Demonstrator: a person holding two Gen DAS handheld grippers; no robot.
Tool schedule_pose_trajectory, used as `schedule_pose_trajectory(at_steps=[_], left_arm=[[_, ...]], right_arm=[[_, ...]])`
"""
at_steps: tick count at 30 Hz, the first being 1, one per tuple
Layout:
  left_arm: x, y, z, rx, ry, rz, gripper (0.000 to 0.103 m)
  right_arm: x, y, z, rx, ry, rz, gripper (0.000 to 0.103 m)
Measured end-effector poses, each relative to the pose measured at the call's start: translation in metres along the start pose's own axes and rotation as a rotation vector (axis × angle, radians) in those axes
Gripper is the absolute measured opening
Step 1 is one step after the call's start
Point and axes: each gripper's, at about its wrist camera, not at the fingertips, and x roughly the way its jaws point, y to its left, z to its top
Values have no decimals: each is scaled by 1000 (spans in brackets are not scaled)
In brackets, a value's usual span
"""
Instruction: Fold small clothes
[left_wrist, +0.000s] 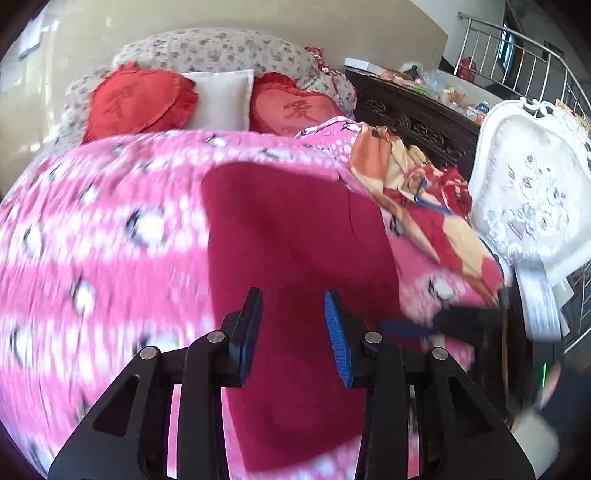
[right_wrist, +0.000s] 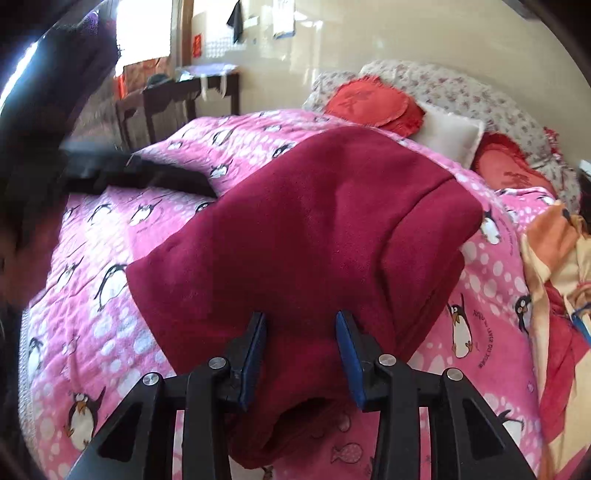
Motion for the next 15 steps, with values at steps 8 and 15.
schedule_pose_trajectory(at_steps=[8,15], left_arm=[[112,42,56,-110,247,111,36],[116,44,70,-116,210,141,43]], right_arm=[[-5,4,-13,60,-71,-24,39],[-14,3,-2,98,-8,34,39]])
